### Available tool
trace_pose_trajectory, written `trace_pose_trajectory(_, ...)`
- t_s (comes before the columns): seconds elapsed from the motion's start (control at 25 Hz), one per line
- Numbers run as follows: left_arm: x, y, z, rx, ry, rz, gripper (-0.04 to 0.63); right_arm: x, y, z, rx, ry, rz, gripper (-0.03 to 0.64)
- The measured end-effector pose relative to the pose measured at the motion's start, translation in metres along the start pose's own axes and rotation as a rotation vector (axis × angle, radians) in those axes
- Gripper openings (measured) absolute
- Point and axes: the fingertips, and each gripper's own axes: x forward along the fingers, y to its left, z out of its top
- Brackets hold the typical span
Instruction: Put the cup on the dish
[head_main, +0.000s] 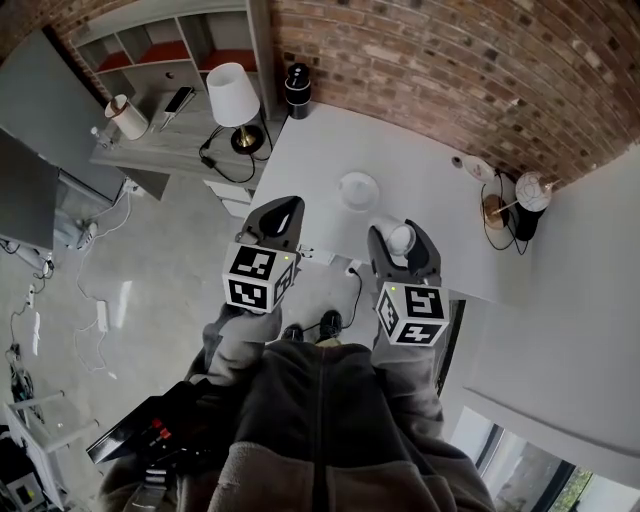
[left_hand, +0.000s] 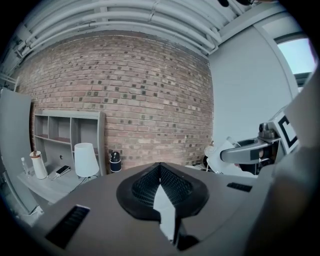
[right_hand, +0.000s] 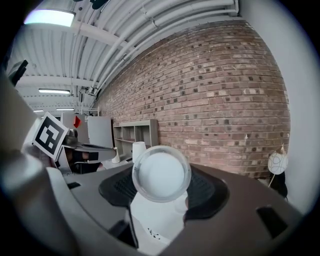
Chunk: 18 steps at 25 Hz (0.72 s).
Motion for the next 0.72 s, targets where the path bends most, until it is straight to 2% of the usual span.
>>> trace_pose_trajectory(0.36, 0.039, -0.011, -0.035, -0.03, 0.106, -0.001, 0.006, 0.03, -0.025, -0.032, 0.017, 0.094, 0.035, 0.264)
trace_pose_trajectory(0.48, 0.055, -0.011, -0.046, -0.046, 0.112, -0.015, 0.006, 0.047, -0.032, -0.042, 0.014, 0.114, 0.048, 0.264)
trace_pose_trajectory(0.72, 0.063, -0.011, -0.089, -0.081, 0.2, -0.002, 0.006, 0.067, -0.033, -0.082, 0.045, 0.205, 0.089, 0.263)
